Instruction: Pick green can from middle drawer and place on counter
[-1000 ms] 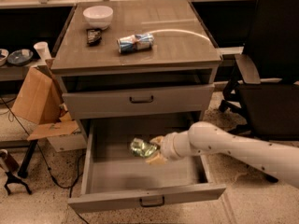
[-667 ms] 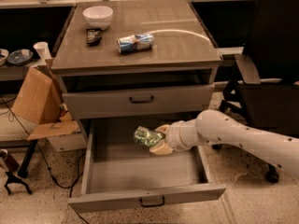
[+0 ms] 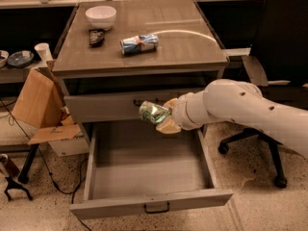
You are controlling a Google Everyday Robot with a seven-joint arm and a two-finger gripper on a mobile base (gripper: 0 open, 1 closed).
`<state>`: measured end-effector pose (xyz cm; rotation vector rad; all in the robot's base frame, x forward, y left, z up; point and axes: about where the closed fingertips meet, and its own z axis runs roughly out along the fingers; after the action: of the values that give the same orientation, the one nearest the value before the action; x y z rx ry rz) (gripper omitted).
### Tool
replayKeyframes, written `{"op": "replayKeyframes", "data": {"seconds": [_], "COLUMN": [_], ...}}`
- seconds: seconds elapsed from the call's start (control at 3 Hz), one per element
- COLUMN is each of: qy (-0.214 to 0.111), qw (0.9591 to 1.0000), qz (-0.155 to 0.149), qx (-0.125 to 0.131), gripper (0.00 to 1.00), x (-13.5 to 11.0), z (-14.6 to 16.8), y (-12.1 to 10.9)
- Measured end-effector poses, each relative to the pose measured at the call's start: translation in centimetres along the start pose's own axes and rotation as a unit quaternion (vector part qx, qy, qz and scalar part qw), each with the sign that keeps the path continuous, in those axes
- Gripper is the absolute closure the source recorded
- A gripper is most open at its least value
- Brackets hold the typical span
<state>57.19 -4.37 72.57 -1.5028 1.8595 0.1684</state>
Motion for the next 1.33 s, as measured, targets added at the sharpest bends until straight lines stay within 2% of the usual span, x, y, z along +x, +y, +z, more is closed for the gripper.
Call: {"op": "replayKeyframes", "data": {"seconds": [0.33,0.67,1.0,1.33], "qy": [-0.001,0.003,0.014,0.02], "qw": [1.0,0.9989,0.9934,0.9869], "qz": [-0.001,-0.025,-0.054,-0.061], "qx": [0.0,0.04,0.1,0.148], "gripper": [1.0,1.0,1.0,1.0], "x": [0.0,-1.9,-4.8,-6.5], "z": [0.0,-2.6,-6.8,-10.2], "y": [0.0,-1.8,-5.6,-9.9]}}
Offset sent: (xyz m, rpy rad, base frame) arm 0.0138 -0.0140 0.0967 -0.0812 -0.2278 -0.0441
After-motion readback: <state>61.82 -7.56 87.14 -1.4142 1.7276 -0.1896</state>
